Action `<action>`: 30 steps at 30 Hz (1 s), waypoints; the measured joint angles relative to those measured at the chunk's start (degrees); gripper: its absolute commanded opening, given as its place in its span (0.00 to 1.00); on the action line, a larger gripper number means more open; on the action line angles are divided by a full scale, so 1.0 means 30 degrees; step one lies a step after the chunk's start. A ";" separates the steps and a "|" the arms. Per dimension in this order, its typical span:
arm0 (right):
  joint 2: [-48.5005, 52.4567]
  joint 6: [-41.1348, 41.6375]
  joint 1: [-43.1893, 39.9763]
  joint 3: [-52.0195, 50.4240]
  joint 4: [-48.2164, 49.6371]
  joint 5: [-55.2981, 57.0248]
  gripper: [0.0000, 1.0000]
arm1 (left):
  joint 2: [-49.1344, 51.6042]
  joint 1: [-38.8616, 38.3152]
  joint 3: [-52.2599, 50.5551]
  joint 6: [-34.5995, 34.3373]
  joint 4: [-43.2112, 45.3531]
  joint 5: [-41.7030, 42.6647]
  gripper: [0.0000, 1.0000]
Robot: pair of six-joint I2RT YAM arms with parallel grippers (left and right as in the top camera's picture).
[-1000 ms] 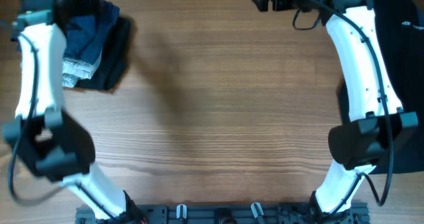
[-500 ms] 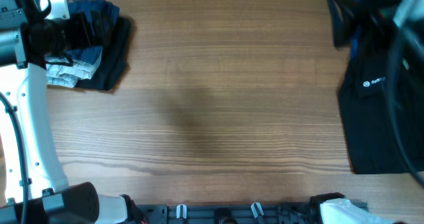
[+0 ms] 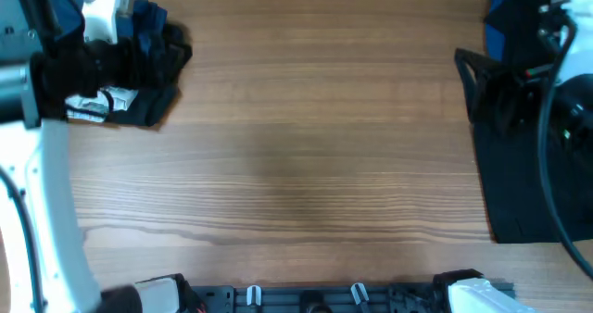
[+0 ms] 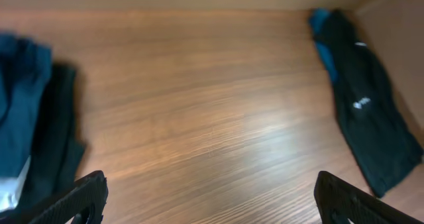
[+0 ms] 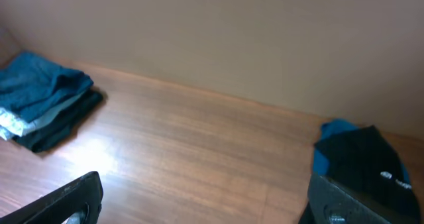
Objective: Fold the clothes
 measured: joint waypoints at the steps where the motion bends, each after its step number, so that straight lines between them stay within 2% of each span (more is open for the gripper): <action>1: 0.0284 0.0000 0.0000 -0.0007 -0.0022 0.0000 1.00 | -0.0648 -0.0262 0.0000 0.0073 0.0007 0.0146 1.00; 3: 0.0678 0.0000 0.0000 -0.0036 -0.0029 0.0000 1.00 | -0.1719 -0.0597 0.0007 0.0138 -0.0029 0.0408 1.00; 9: 0.2222 -0.0007 0.0000 -0.0036 -0.0080 0.0007 1.00 | -0.2892 -0.0699 0.0007 0.0284 -0.3038 0.0248 1.00; 17: 0.4444 -0.0007 0.0000 -0.0044 -0.0080 0.0073 1.00 | -0.3045 -0.0699 -0.0044 -0.0532 -0.2528 -0.1472 1.00; 19: 0.5391 0.0000 0.0000 -0.0066 -0.0095 0.0073 1.00 | -0.3847 -0.0699 -0.1894 -0.1246 0.1341 -0.2055 1.00; 21: 0.5952 -0.0007 0.0000 -0.0058 -0.0080 0.0080 1.00 | -0.5559 -0.0692 -0.5355 -0.1537 0.6047 -0.2280 1.00; 26: 0.7686 0.0000 0.0000 -0.0073 -0.0080 0.0138 0.99 | -1.1468 -0.0699 -1.6422 -0.3082 1.7762 -0.2521 1.00; 30: 0.8204 0.0000 0.0000 -0.0073 -0.0073 0.0138 1.00 | -1.5322 -0.0699 -2.4509 -0.5311 2.4298 -0.2674 1.00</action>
